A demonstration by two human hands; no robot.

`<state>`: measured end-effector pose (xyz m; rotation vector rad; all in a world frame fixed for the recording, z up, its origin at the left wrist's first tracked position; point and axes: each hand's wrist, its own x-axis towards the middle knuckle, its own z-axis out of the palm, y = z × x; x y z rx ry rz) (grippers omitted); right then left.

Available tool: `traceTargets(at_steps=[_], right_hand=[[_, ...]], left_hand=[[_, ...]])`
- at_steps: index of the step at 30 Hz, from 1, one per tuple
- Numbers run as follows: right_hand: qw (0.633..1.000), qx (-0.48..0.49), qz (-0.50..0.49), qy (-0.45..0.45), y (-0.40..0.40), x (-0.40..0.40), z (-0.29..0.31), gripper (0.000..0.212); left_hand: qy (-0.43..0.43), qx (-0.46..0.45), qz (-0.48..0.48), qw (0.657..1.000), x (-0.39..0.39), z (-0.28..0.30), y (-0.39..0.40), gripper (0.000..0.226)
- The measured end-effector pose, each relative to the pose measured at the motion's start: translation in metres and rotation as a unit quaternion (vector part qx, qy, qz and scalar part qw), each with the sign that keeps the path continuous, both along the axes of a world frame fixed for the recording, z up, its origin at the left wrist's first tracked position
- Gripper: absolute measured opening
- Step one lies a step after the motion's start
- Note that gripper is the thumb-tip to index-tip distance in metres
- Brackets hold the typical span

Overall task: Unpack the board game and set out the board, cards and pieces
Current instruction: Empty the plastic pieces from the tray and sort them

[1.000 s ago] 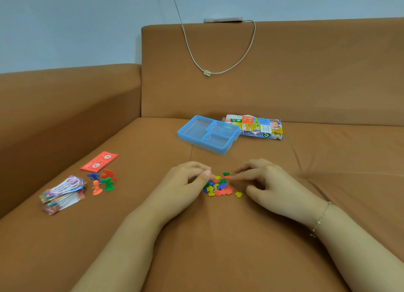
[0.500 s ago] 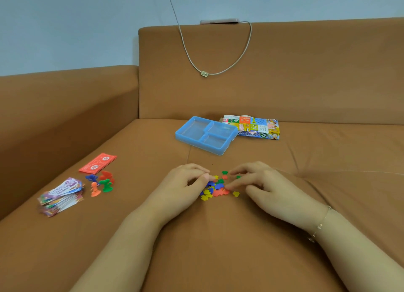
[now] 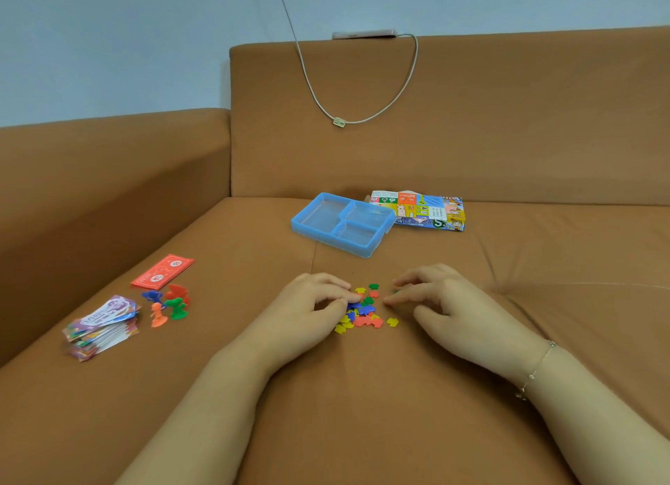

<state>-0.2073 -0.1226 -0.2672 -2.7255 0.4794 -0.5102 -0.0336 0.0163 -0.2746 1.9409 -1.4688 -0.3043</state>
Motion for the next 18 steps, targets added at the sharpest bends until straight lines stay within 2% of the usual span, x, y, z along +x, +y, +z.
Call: traceTargets(at_steps=[4, 10, 14, 18], right_hand=[[0.998, 0.041, 0.034, -0.018, 0.0042, -0.0013, 0.004, 0.051], [1.0, 0.013, 0.025, 0.004, 0.0007, -0.0023, 0.0013, 0.048], [1.0, -0.022, 0.018, -0.009, -0.0025, -0.0044, -0.0007, 0.052], [0.998, 0.01, 0.054, -0.038, 0.0028, -0.0043, 0.0034, 0.062]], left_hand=[[0.013, -0.016, -0.006, 1.0, 0.0014, -0.0012, 0.0005, 0.031], [0.048, -0.053, 0.018, 0.997, 0.0, 0.0009, 0.0043, 0.049], [0.013, -0.022, 0.01, 1.0, -0.0017, -0.0004, 0.0027, 0.04], [0.014, -0.014, 0.013, 1.0, -0.0012, -0.0002, 0.0011, 0.051]])
